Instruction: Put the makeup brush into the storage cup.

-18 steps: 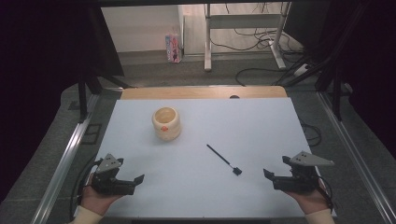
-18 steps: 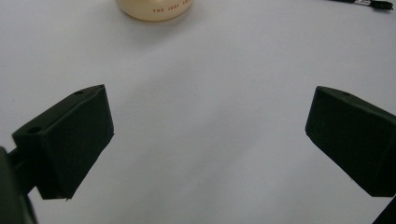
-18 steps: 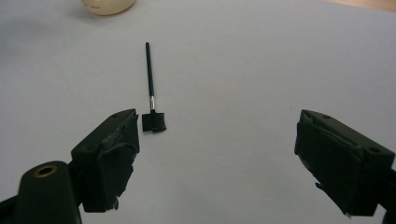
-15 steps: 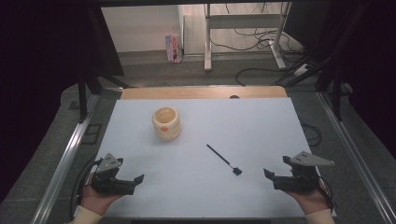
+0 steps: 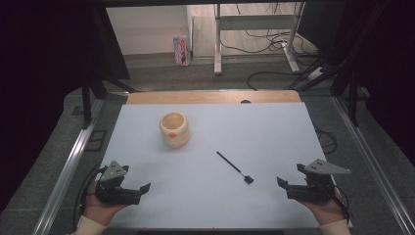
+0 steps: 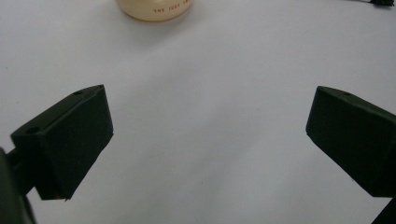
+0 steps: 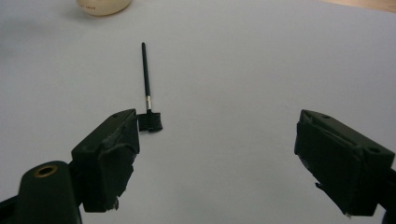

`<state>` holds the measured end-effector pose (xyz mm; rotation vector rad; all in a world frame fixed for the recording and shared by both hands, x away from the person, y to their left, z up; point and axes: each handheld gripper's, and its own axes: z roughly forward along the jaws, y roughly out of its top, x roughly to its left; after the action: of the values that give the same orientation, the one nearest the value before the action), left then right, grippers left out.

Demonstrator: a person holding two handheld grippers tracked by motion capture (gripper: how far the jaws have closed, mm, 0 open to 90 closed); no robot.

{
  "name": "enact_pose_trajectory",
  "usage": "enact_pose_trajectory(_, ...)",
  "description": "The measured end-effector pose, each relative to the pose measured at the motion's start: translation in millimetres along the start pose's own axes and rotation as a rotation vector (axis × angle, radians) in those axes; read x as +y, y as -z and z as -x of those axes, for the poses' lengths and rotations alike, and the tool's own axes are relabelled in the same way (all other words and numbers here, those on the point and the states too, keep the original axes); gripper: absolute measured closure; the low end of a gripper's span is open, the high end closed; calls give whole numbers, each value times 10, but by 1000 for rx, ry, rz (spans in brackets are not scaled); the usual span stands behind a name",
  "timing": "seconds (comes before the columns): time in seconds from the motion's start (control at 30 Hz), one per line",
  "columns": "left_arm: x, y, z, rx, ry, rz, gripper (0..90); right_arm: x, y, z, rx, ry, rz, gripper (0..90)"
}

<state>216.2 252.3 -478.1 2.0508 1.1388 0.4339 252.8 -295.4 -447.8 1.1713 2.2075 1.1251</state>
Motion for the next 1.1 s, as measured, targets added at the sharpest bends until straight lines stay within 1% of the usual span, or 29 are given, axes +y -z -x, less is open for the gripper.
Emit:
enact_pose_trajectory(0.23,38,31,15,10,-13,4,19,6,9,4,3,3,5,140)
enact_pose_trajectory(0.57,14,3,-2,16,-11,-13,23,6,7,53,2,-5,6,144)
enact_pose_trajectory(0.83,3,-3,-2,19,-16,-21,24,31,-16,8,3,5,-13,154)
enact_pose_trajectory(0.93,-3,-17,-4,16,-18,-26,24,61,-37,-12,1,10,-26,154)
enact_pose_trajectory(1.0,-8,-21,-7,15,-18,-26,23,92,-57,-31,-6,24,-33,154)
enact_pose_trajectory(1.1,-16,-20,-21,14,-20,-28,23,128,-82,-41,-3,20,-34,154)
